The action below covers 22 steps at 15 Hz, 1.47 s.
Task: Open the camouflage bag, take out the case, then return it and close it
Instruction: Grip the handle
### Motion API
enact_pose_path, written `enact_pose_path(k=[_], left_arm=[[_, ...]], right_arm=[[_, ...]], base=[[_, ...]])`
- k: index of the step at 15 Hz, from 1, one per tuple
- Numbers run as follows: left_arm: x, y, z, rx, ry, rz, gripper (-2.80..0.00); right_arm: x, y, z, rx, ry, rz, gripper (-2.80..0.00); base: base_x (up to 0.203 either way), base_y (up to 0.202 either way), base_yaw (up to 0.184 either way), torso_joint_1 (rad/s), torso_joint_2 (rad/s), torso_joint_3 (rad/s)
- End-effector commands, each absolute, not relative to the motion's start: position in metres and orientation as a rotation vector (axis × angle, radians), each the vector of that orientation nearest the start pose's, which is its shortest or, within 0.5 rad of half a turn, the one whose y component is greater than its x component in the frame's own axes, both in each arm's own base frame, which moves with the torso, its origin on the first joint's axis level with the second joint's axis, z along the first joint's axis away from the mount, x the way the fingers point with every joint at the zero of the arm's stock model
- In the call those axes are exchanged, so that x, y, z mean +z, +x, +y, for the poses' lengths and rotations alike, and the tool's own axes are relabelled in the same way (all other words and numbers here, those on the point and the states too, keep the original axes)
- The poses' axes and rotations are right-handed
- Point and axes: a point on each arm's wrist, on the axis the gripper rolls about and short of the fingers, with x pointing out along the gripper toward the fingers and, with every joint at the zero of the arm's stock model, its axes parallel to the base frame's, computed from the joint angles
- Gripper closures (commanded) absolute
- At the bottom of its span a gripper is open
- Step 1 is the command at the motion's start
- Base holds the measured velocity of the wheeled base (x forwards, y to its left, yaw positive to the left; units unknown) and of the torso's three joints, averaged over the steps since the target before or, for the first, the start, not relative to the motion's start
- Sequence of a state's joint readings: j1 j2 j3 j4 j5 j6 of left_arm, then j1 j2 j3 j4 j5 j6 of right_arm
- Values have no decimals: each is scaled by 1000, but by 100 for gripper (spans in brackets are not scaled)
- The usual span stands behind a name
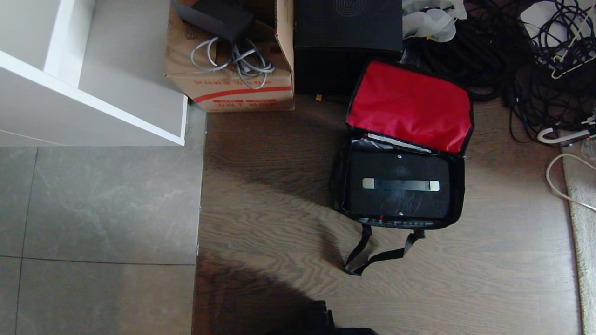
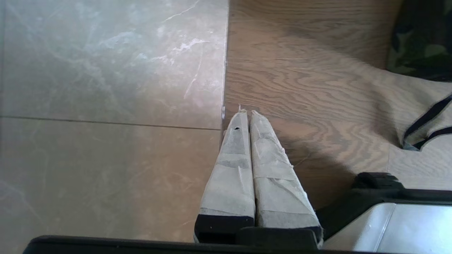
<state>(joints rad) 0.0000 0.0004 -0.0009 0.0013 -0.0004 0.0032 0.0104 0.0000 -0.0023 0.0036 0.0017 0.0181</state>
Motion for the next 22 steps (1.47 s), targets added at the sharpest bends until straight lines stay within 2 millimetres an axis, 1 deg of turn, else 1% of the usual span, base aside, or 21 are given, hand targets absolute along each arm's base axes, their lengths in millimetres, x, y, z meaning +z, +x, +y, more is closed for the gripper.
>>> enact_pose_path(k=[1, 22], left_arm=[[76, -23, 0, 0, 3, 0, 0], [75, -23, 0, 0, 3, 2, 0]], right_arm=[[76, -23, 0, 11, 18, 3, 0], [76, -23, 0, 11, 18, 3, 0]], base=[[0, 0, 0, 0, 0, 0], [0, 0, 0, 0, 0, 0]])
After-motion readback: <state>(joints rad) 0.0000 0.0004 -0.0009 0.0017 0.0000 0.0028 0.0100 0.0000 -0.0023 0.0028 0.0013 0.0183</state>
